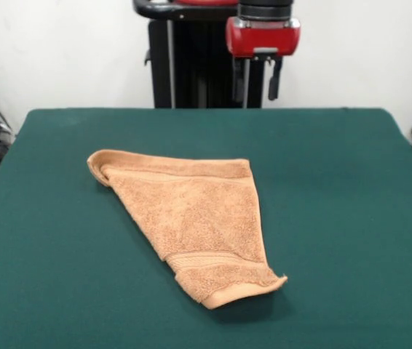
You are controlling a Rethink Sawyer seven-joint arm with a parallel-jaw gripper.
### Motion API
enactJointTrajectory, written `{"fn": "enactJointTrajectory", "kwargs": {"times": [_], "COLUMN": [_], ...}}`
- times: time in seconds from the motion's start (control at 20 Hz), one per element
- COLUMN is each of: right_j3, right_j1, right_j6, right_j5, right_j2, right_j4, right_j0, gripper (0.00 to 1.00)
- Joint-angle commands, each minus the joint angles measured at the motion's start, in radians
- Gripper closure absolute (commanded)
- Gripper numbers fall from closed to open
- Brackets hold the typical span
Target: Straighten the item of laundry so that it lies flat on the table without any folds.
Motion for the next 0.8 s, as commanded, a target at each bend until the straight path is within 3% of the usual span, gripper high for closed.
{"fn": "enactJointTrajectory", "kwargs": {"times": [0.05,0.35,0.4,0.8], "right_j3": [-0.013,-0.02,-0.019,-0.016], "right_j1": [0.013,0.022,0.023,0.026], "right_j6": [0.111,0.114,0.111,0.15], "right_j5": [-0.013,-0.02,-0.035,-0.036], "right_j2": [0.109,0.105,0.1,0.074], "right_j4": [-0.034,-0.034,-0.044,-0.009], "right_j0": [0.035,0.049,0.053,0.076], "gripper": [0.0,0.0,1.0,1.0]}}
